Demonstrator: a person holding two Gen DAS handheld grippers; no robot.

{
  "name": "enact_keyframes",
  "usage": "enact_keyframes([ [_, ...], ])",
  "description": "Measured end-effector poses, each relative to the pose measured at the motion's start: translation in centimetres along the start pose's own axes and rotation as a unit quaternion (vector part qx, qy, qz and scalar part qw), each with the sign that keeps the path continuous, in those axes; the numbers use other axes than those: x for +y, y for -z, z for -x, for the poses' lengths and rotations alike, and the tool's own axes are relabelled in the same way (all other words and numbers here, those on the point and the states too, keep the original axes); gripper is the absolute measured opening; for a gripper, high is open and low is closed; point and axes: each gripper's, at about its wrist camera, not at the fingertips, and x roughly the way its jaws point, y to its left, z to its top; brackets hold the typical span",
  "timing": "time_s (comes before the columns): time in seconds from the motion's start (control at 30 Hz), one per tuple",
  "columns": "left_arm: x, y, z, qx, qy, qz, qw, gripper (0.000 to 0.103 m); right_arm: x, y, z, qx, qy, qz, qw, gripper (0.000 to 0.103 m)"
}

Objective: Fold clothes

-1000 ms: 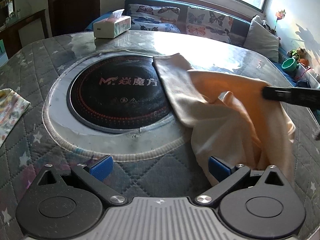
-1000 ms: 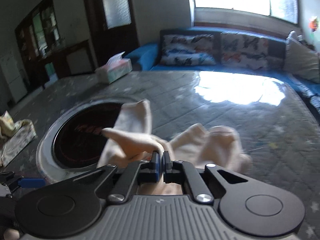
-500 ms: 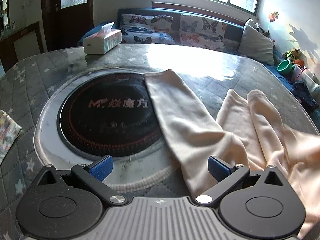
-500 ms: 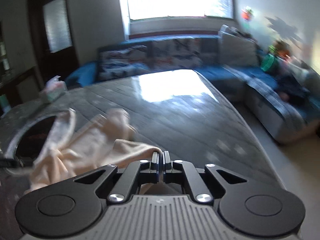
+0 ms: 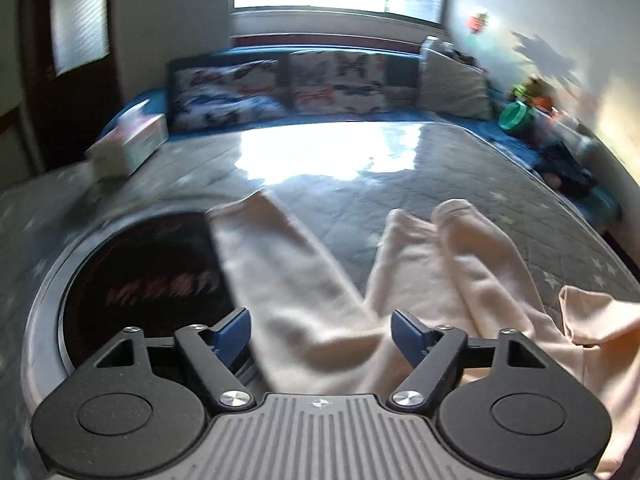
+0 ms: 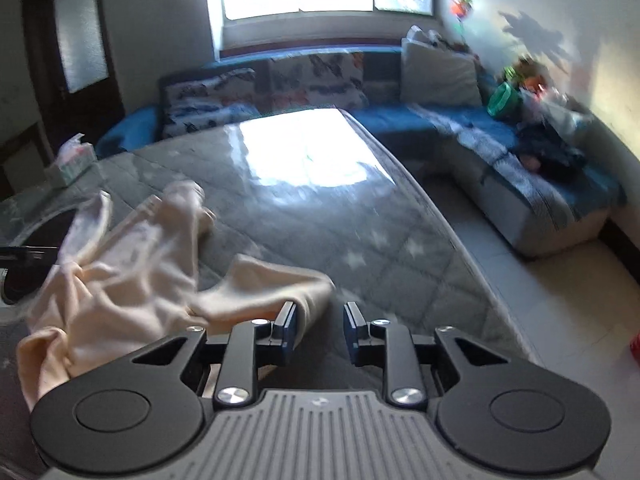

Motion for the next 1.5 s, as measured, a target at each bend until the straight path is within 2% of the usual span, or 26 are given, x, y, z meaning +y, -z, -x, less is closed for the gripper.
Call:
enact_keyframes([
  [0.1, -0.8, -1.0, -1.7, 0.002, 0.011, -0.019, 0.9997, 0.077, 0.2, -1.4, 0.8, -0.016, -0.005, 0.003, 1.0, 0.032],
  [0.27, -1.6, -2.2, -4.9, 0.021, 0.03, -0.043, 0.9984, 0.079, 0.4, -2.6, 0.2, -0.019, -0.021, 0.004, 1.0, 0.032],
  [0.33, -1.9, -2.6, -5.9, 0.018, 0.024, -0.051, 0.9983, 0.078, 1.3, -3.3, -0.9, -0.014, -0.042, 0.014, 0.999, 0.032],
  [0.7, -2.3, -3.4, -9.6, 0.031, 0.047, -0.065, 0.9963, 0.076, 7.0, -6.1, -10.0, 0.034, -0.149, 0.056, 0.987, 0.035],
  [0.73, -2.3, -3.5, -9.6, 0.029, 0.053, -0.068, 0.9959, 0.07, 7.4, -6.3, -10.6, 0.038, -0.152, 0.057, 0.986, 0.035],
  [0.83, -2.1, -3.6, -9.5, 0.025, 0.075, -0.072, 0.9943, 0.037, 8.2, -6.7, -13.0, 0.05, -0.162, 0.057, 0.984, 0.035],
  [0.97, -1.6, -3.6, -9.6, 0.021, 0.099, -0.061, 0.9929, 0.009, 8.5, -6.7, -15.3, 0.071, -0.163, 0.048, 0.983, 0.034],
  [1.03, -1.3, -3.4, -9.5, 0.017, 0.098, -0.056, 0.9935, 0.007, 8.5, -6.4, -15.6, 0.073, -0.168, 0.043, 0.982, 0.031],
  [1.07, -1.2, -3.3, -9.5, 0.015, 0.095, -0.054, 0.9939, 0.007, 8.5, -6.4, -15.4, 0.069, -0.166, 0.045, 0.983, 0.019],
  [1.1, -1.1, -3.2, -9.4, 0.013, 0.093, -0.053, 0.9942, 0.007, 8.5, -6.4, -15.2, 0.064, -0.164, 0.046, 0.983, 0.012],
  [1.2, -1.0, -2.9, -8.9, 0.008, 0.076, -0.055, 0.9956, 0.006, 8.5, -6.3, -14.6, 0.051, -0.16, 0.052, 0.984, 0.004],
  [1.27, -0.6, -2.6, -8.5, 0.005, 0.059, -0.053, 0.9968, 0.005, 8.5, -6.3, -14.2, 0.041, -0.157, 0.056, 0.985, 0.004],
  [1.4, 1.2, -2.1, -8.0, 0.005, 0.032, -0.037, 0.9988, 0.005, 7.4, -6.5, -13.9, 0.033, -0.114, 0.06, 0.991, 0.003],
  [1.5, 2.6, -1.8, -7.6, 0.006, 0.012, -0.025, 0.9996, 0.005, 6.7, -6.3, -14.6, 0.047, -0.087, 0.062, 0.993, 0.004],
])
